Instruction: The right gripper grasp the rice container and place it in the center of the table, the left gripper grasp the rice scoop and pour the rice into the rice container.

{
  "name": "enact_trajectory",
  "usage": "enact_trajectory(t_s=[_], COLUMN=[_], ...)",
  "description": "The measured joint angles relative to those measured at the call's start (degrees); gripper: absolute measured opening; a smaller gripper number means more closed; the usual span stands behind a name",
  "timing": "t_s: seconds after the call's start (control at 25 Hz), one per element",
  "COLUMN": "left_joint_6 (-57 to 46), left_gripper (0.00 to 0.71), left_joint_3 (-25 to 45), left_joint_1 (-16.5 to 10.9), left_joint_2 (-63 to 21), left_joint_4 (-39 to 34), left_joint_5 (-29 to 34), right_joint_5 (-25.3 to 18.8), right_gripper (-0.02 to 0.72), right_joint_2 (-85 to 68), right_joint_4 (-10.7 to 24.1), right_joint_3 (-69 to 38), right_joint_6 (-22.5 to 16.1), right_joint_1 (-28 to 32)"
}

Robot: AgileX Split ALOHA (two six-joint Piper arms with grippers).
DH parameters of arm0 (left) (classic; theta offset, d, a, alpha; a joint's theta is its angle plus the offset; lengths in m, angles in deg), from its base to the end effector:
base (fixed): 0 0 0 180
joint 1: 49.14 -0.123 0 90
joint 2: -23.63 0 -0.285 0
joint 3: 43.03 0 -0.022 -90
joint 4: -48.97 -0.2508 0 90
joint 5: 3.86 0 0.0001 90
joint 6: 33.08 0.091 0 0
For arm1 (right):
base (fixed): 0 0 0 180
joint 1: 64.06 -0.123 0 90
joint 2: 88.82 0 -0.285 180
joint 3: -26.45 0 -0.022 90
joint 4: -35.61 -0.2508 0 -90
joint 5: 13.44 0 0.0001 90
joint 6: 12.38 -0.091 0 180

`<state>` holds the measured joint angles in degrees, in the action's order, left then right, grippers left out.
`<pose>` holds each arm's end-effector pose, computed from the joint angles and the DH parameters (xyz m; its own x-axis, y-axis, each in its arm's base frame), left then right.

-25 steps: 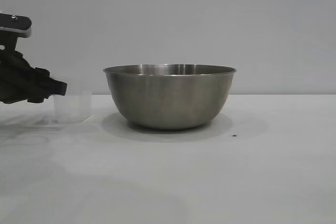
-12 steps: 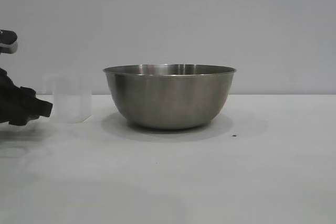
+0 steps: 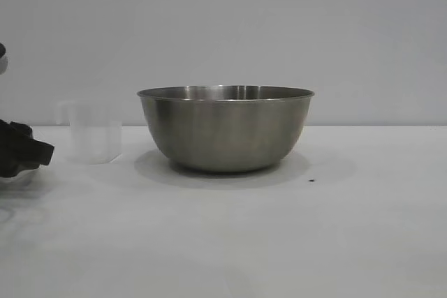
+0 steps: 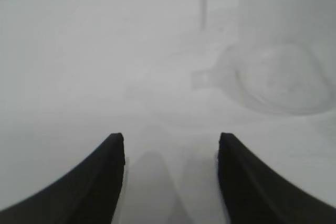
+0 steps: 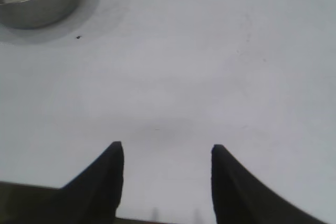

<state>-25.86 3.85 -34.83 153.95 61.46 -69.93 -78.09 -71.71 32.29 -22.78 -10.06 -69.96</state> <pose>0.2966 -0.0571 0.0579 -0.3548 0.1273 -0.9262 0.0772 0.9913 0.1067 0.0165 0.0065 0.2680 -0.6497 -0.0829 -0.7557 -0.1522 0.9881 0.0225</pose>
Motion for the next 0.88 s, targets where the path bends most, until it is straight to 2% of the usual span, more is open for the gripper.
enact_trajectory(t_s=[0.2, 0.32, 0.64, 0.72, 0.88], left_joint_6=[0.1, -0.1, -3.8, -4.1, -4.1], left_gripper=[0.347, 0.347, 0.347, 0.347, 0.347], left_joint_3=[0.5, 0.5, 0.6, 0.6, 0.6], left_joint_1=[-0.9, -3.7, -13.7, -15.0, -15.6], left_joint_2=[-1.8, -2.0, -2.0, -2.0, -2.0], left_joint_4=[-0.2, -2.1, -12.9, -13.7, -14.4], left_joint_5=[0.0, 0.0, 0.0, 0.0, 0.0], right_joint_5=[0.0, 0.0, 0.0, 0.0, 0.0], right_gripper=[0.328, 0.328, 0.328, 0.328, 0.328], right_joint_2=[0.0, 0.0, 0.0, 0.0, 0.0], right_joint_4=[0.0, 0.0, 0.0, 0.0, 0.0], right_joint_3=[0.0, 0.0, 0.0, 0.0, 0.0], right_joint_6=[0.0, 0.0, 0.0, 0.0, 0.0], right_joint_1=[0.0, 0.0, 0.0, 0.0, 0.0])
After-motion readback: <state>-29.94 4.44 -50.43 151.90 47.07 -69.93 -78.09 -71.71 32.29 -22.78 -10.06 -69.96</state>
